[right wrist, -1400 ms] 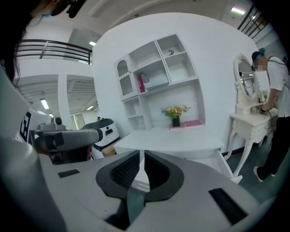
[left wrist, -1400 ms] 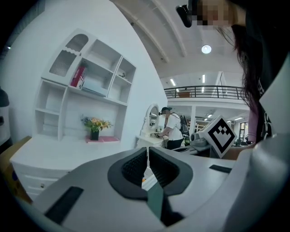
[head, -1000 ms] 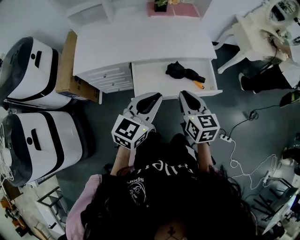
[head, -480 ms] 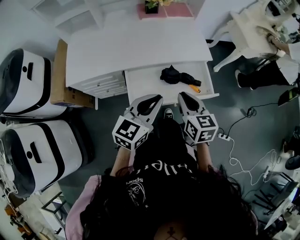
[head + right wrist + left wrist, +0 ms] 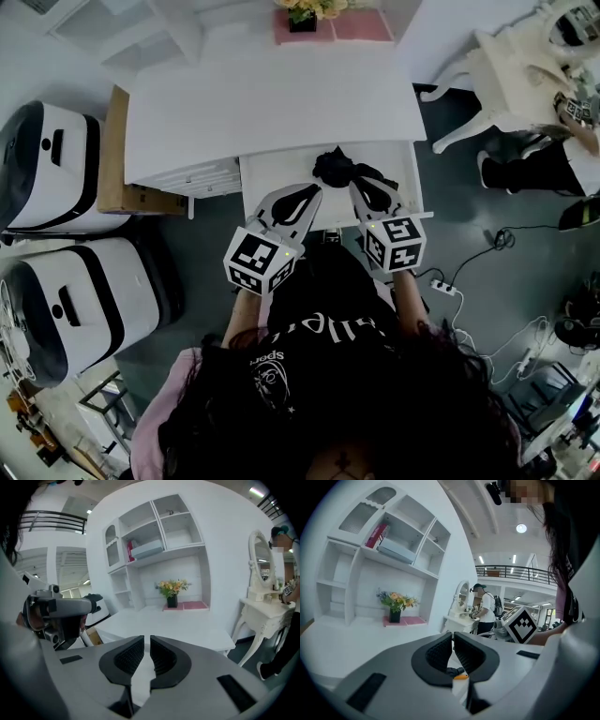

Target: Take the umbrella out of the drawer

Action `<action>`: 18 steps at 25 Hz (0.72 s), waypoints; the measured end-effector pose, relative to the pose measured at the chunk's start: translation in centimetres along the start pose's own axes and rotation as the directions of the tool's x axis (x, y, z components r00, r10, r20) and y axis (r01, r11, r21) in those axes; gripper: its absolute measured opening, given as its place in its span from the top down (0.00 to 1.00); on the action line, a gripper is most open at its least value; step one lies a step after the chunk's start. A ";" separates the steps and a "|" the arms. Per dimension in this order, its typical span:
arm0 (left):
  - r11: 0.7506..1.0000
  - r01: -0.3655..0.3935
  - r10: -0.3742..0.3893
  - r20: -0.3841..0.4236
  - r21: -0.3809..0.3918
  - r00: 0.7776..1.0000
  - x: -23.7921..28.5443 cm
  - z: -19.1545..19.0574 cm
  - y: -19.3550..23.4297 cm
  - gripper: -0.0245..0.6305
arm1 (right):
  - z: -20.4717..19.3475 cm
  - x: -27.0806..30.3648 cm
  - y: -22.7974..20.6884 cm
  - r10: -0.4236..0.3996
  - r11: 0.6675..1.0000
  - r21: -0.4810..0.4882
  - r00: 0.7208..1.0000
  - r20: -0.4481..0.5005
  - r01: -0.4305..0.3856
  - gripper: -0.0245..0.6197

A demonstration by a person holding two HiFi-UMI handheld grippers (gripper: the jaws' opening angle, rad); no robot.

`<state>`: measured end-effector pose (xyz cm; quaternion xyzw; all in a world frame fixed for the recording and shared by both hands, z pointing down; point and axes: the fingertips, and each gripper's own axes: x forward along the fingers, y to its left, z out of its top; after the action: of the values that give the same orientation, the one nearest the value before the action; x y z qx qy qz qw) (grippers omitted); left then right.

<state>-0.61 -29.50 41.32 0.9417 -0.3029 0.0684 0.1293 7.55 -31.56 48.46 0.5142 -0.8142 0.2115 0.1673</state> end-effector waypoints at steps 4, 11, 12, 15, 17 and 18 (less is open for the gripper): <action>1.000 -0.021 0.021 -0.012 0.001 1.000 2.8 0.4 0.7 0.92 | -0.9 2.1 -3.0 0.030 0.999 -0.019 0.998 -0.051 -0.031 0.86; 0.997 -0.073 0.073 -0.047 -0.001 0.996 6.1 0.4 2.3 0.92 | -4.6 6.1 -7.7 0.071 0.990 -0.113 0.984 -0.163 -0.090 0.86; 0.997 -0.082 0.081 -0.051 -0.002 0.995 6.5 0.4 2.5 0.92 | -5.0 7.0 -8.0 0.098 0.988 -0.103 0.984 -0.149 -0.114 0.86; 0.995 -0.104 0.103 -0.063 -0.006 0.993 7.4 0.3 3.0 0.92 | -8.0 8.2 -9.5 0.114 0.962 -0.208 0.952 -0.285 -0.177 0.86; 0.993 -0.117 0.116 -0.076 -0.008 0.990 7.7 0.2 3.2 0.92 | -10.0 8.9 -10.3 0.107 0.935 -0.277 0.922 -0.373 -0.221 0.86; 0.992 -0.123 0.122 -0.082 -0.008 0.989 7.8 0.0 3.3 0.92 | -10.9 9.5 -10.6 0.114 0.925 -0.292 0.911 -0.396 -0.242 0.86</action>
<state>3.75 -36.41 43.57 0.9169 -0.3551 0.1126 0.1433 13.83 -37.24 64.20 0.3514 -0.8355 0.1784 0.3829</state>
